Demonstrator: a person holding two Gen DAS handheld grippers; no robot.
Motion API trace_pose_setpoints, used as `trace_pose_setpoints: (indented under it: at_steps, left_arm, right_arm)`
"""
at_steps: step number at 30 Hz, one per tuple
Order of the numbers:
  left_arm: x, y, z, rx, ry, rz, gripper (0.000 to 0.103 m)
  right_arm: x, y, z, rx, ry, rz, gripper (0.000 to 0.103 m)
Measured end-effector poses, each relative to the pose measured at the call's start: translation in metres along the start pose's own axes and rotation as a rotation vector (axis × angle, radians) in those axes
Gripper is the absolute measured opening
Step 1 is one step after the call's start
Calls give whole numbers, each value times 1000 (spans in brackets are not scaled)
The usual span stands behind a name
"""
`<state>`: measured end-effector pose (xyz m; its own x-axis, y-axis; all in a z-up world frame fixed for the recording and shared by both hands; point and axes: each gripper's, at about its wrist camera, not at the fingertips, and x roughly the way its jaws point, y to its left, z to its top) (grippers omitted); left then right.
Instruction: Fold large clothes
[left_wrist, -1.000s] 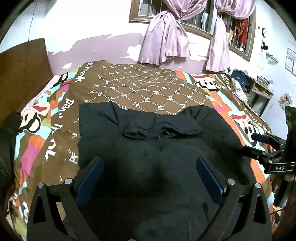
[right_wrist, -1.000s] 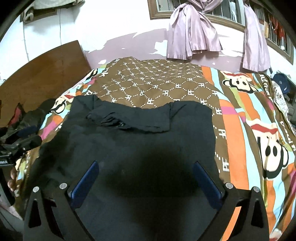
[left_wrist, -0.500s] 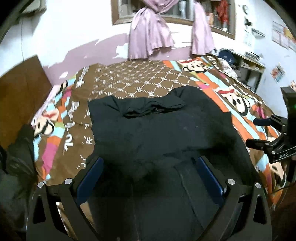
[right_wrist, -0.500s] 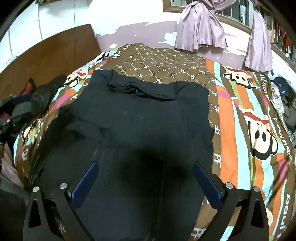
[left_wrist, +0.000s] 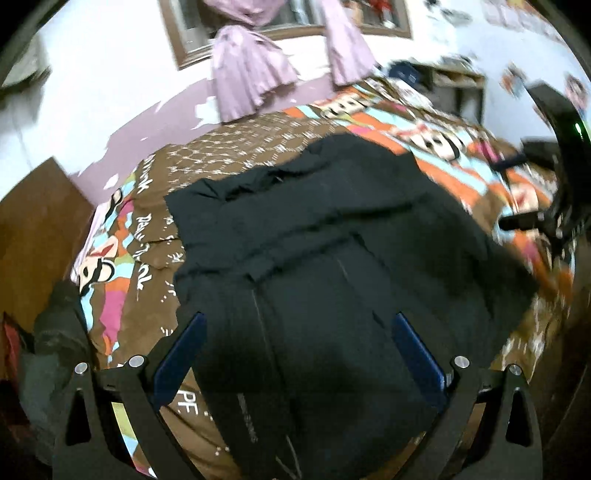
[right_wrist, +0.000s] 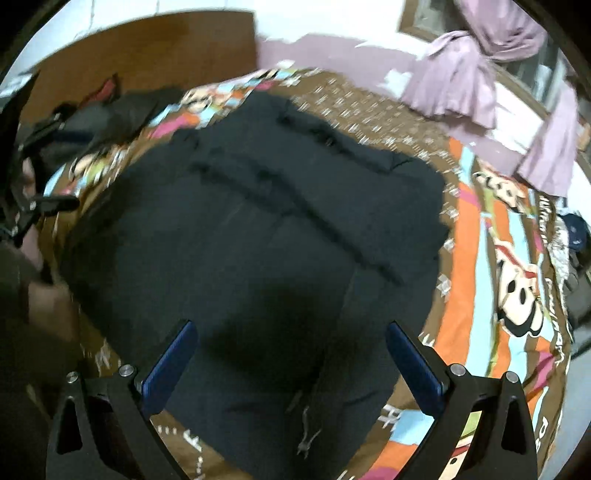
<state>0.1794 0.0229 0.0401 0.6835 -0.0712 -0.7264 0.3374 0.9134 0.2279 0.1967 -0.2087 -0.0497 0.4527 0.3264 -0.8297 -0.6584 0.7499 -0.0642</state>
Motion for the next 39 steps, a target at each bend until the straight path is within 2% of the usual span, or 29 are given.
trace_pose_setpoints:
  at_steps: [3,6,11,14,19,22,27,31,36,39]
  left_arm:
    - [8,-9,-21,46,37,-40,99]
    - [26,-17,-37,83,107,-90,99]
    - [44,-33,-60,136,194,-164,98]
    - [55,-44,-72,178,246,-195,98]
    - [65,-59,-88,250,293,-222,98]
    - [72,-66,-98,272,338,-241,98]
    - [82,-69,-111,326,371,-195,99]
    - [85,-62,-114,308,381,-186,98]
    - [88,-54,-119,301,390,-178,98]
    - [84,-61,-124,314,384,-169,99]
  right_arm:
    - [16,7,-8,-13,57,25,103]
    - [32,15,-17,-12,114,62,103]
    - [65,30,-42,-34,257,113,103]
    - [80,44,-56,-114,331,104,103]
    - [94,55,-66,-207,394,73,103]
    - [101,60,-67,-252,400,37,103]
    - [118,66,-65,-328,417,-8,103]
    - [124,48,-53,-218,424,-10,103]
    - [102,23,-19,-118,287,-60,102]
    - [98,7,2,-41,257,-61,102]
